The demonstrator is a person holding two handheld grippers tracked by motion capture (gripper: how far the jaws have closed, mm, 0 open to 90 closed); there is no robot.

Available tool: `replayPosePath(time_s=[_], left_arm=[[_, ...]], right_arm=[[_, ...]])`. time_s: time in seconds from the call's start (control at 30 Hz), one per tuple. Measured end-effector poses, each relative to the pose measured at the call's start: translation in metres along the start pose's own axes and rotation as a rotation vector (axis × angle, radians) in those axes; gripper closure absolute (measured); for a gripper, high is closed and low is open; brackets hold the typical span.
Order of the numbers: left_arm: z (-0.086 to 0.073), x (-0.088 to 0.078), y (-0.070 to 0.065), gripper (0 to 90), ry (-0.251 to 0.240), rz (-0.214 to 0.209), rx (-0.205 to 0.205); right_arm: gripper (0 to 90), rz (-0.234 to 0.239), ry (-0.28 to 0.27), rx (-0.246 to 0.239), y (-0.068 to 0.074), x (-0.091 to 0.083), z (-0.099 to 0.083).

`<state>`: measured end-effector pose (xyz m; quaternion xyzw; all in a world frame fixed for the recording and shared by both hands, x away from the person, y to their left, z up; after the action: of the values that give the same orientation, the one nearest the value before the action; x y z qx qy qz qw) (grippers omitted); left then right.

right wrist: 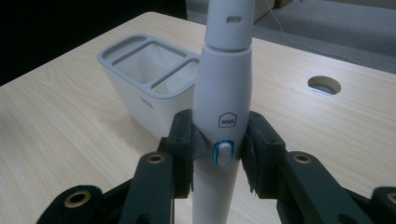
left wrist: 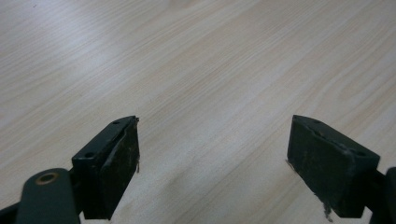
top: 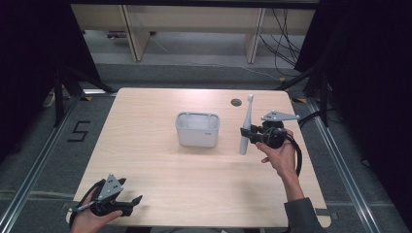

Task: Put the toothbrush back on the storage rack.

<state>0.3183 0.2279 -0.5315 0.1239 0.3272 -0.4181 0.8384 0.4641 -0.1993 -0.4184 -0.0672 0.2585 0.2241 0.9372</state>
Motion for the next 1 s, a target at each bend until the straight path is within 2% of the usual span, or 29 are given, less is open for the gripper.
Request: replayPosePath(time_s=[0.07, 0.13, 0.17, 0.2, 0.23, 0.27, 0.3, 0.33, 0.37, 0.4, 0.43, 0.5, 0.53, 0.6, 0.63, 0.67, 0.7, 0.73, 0.77, 0.8, 0.83, 0.87, 0.93, 1.0], left_arm=[[0.001, 0.001, -0.001, 16.6, -0.015, 0.001, -0.006], [0.0, 0.0, 0.0, 16.6, -0.002, -0.001, -0.001], [-0.001, -0.002, 0.002, 16.6, 0.034, 0.005, 0.024], [0.0, 0.0, 0.0, 16.6, 0.002, -0.001, 0.001], [0.0, 0.001, -0.001, 16.6, -0.008, -0.002, -0.001], [0.0, 0.0, -0.001, 16.6, -0.003, -0.001, 0.003], [-0.001, -0.001, 0.001, 16.6, 0.018, 0.003, 0.015], [-0.001, 0.0, 0.001, 16.6, 0.014, 0.001, 0.009], [-0.001, -0.002, 0.002, 16.6, 0.037, 0.004, 0.025], [0.0, 0.0, 0.0, 16.6, -0.006, -0.002, -0.002], [0.0, 0.0, -0.001, 16.6, -0.009, -0.002, -0.001], [-0.001, 0.0, 0.0, 16.6, 0.012, -0.001, 0.009], [-0.001, -0.002, 0.002, 16.6, 0.031, 0.0, 0.021], [0.001, 0.001, -0.002, 16.6, -0.021, -0.003, -0.015], [0.0, 0.001, -0.001, 16.6, -0.005, -0.004, 0.001], [0.0, 0.0, 0.0, 16.6, 0.004, 0.003, 0.003], [0.0, 0.001, 0.0, 16.7, 0.002, 0.004, -0.001], [0.0, 0.001, 0.0, 16.7, 0.002, 0.004, -0.002], [0.0, 0.001, -0.001, 16.6, -0.006, -0.004, -0.005], [0.0, 0.001, -0.001, 16.6, -0.007, -0.004, -0.003], [0.0, 0.001, 0.0, 16.6, -0.001, 0.003, 0.0], [0.0, 0.001, 0.0, 16.6, 0.002, 0.003, 0.0], [0.0, 0.001, -0.001, 16.6, -0.01, 0.001, -0.01], [0.0, 0.001, -0.001, 16.6, -0.006, -0.004, 0.0]], right_arm=[[67.0, 0.006, 0.008, -0.003, 0.002, 0.0, 0.003], [67.0, -0.005, 0.004, 0.01, 0.003, 0.001, 0.006], [67.0, 0.013, -0.008, -0.006, 0.003, 0.003, 0.008], [67.0, -0.002, -0.016, -0.013, 0.002, 0.004, 0.01], [67.0, 0.005, -0.007, -0.001, 0.004, 0.005, 0.011], [67.0, -0.002, 0.0, 0.007, 0.005, 0.005, 0.012], [67.0, 0.005, -0.001, -0.004, 0.004, 0.006, 0.013], [67.0, 0.001, -0.019, -0.002, 0.005, 0.007, 0.015], [67.0, 0.001, -0.001, 0.009, 0.006, 0.007, 0.015], [67.0, 0.015, -0.009, 0.011, 0.007, 0.008, 0.017], [67.0, 0.007, -0.001, 0.004, 0.007, 0.008, 0.018], [66.9, -0.002, -0.022, -0.022, 0.006, 0.011, 0.021], [67.0, 0.005, -0.018, -0.005, 0.008, 0.011, 0.022], [67.0, 0.008, -0.015, 0.008, 0.009, 0.011, 0.024], [66.9, 0.019, -0.024, -0.008, 0.009, 0.012, 0.025], [67.0, 0.013, -0.017, -0.003, 0.01, 0.011, 0.026], [67.0, 0.007, -0.019, 0.003, 0.011, 0.011, 0.028], [66.9, 0.001, -0.032, -0.018, 0.009, 0.012, 0.03], [67.0, 0.005, -0.018, -0.003, 0.011, 0.01, 0.031], [66.9, 0.018, -0.04, -0.022, 0.011, 0.012, 0.034], [67.0, 0.019, -0.026, 0.001, 0.013, 0.01, 0.035], [67.0, 0.011, -0.034, -0.015, 0.013, 0.01, 0.037], [67.0, 0.01, -0.038, -0.002, 0.015, 0.01, 0.041], [67.0, 0.02, -0.034, -0.01, 0.017, 0.009, 0.044]])
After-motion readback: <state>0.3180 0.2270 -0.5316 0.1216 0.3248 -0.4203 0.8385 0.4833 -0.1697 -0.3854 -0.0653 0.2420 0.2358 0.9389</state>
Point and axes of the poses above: each handheld gripper's, and its own axes: x roughly forward along the jaws, z roughly out of its top, y roughly to its left, the point moved 5 cm from there along x, roughly forward along the jaws, and after that the axes turned 14 degrees about -z, right-handed, at the moved point
